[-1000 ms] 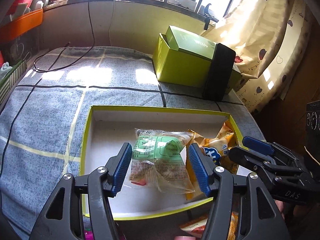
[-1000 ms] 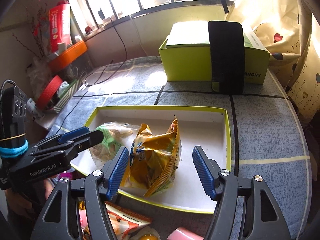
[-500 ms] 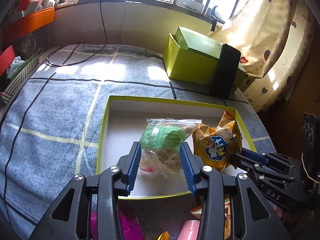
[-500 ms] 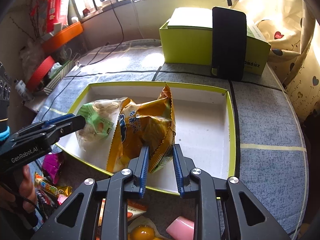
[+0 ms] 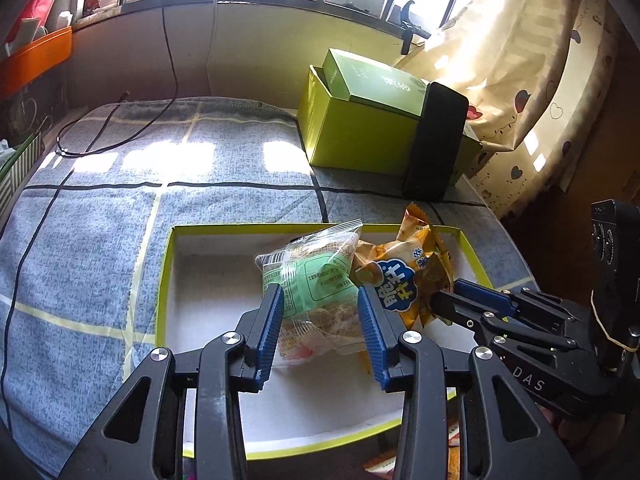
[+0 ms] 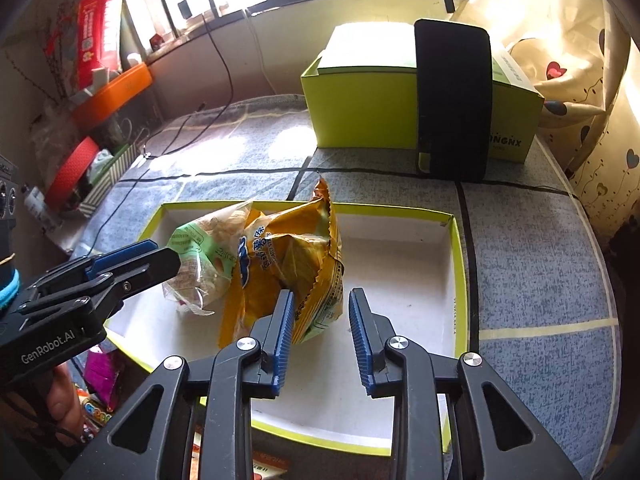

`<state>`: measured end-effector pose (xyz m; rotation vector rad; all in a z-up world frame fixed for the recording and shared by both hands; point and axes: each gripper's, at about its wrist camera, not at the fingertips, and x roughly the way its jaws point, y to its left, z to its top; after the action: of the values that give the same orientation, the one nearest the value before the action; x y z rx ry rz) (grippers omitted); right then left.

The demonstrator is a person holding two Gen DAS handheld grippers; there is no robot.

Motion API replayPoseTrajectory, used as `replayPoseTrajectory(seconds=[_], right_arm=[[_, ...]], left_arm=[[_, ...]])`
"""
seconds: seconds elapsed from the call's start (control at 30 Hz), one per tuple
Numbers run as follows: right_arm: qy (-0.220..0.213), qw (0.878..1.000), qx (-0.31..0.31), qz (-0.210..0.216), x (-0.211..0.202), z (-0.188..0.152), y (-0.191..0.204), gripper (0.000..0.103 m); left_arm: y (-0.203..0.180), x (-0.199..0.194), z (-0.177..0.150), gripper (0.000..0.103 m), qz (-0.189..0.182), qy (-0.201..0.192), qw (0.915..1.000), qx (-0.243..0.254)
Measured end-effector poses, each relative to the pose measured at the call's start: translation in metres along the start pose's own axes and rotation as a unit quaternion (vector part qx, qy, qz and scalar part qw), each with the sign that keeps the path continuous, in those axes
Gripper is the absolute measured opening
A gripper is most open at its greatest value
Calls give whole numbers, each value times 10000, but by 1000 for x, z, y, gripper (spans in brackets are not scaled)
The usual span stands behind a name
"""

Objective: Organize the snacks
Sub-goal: 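Carry both bags into the tray and open both tools, then withdraw both tools from the tray back over the snack pile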

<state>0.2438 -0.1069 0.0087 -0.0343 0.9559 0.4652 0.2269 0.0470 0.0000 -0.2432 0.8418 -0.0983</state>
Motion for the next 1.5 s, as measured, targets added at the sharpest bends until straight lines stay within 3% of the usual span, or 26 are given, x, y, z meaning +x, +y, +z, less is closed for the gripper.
replayPoseTrajectory(seconds=[0.3, 0.87, 1.5], right_arm=[[-222, 9996, -125, 133, -50, -30, 13, 46], [-330, 9988, -238, 276, -119, -104, 38, 51], [-300, 9988, -249, 300, -142, -141, 49, 54]], left_arm=[[-15, -33, -19, 40, 62, -153, 9998, 93], [-49, -104, -83, 40, 191, -353, 9990, 204], [-51, -128, -128, 40, 148, -300, 9991, 253]])
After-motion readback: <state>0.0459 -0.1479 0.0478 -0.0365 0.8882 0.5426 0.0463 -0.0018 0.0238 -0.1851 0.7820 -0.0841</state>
